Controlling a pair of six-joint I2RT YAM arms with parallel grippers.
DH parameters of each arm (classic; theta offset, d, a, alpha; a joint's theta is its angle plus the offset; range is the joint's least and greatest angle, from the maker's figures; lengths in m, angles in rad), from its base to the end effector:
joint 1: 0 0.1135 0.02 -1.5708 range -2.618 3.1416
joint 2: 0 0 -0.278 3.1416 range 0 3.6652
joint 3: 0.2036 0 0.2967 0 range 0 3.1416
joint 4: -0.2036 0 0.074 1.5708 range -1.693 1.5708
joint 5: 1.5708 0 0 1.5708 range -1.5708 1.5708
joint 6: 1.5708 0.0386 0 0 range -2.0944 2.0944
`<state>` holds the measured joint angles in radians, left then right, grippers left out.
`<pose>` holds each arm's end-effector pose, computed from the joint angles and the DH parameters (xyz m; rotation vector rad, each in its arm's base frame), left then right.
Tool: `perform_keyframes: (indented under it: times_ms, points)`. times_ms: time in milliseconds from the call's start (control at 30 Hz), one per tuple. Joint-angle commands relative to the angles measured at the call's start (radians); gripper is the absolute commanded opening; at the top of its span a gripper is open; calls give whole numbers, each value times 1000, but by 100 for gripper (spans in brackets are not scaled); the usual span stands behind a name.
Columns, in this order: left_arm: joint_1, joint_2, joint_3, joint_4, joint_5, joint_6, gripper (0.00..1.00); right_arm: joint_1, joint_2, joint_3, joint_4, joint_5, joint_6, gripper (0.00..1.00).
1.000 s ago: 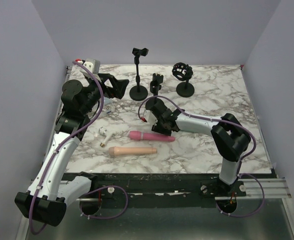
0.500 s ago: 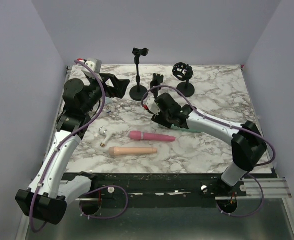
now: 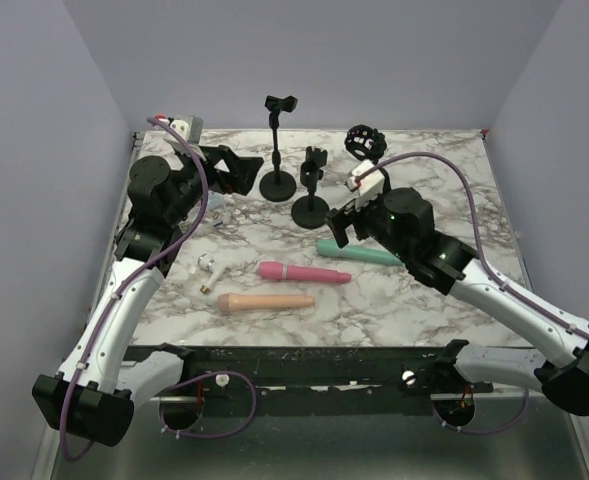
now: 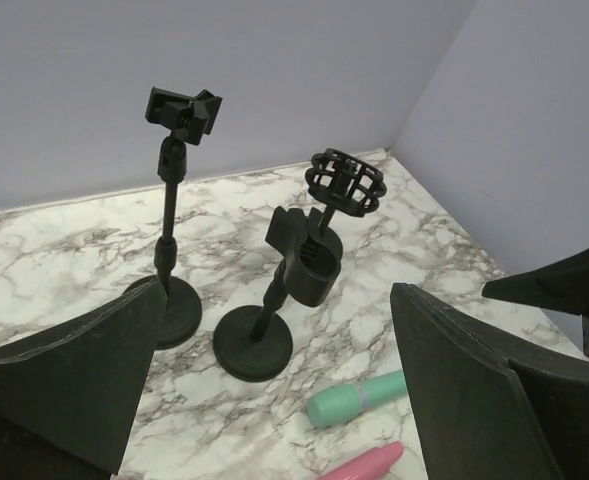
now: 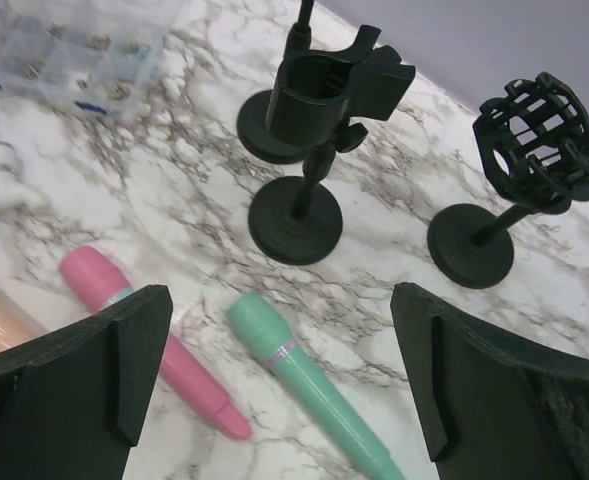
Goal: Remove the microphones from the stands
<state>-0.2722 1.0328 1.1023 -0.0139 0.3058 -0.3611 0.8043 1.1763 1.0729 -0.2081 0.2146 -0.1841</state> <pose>0.2607 -0.0848 0.4384 0.1826 1.5527 -0.7340 0.2242 0.2210 0.3656 -0.7599 1.7207 0.2246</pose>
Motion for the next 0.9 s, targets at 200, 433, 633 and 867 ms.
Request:
perform_keyframes:
  times_ms: [200, 433, 633, 867]
  points:
    - [28, 269, 146, 54, 213, -360, 99, 5, -224, -171, 146, 49, 338, 100]
    - [43, 470, 259, 155, 200, -674, 90, 4, -379, -278, 198, 148, 330, 100]
    - [49, 598, 357, 155, 107, -819, 74, 4, -458, -338, 220, 201, 305, 100]
    - [49, 678, 479, 70, 38, -848, 63, 5, -489, -358, 251, 182, 307, 100]
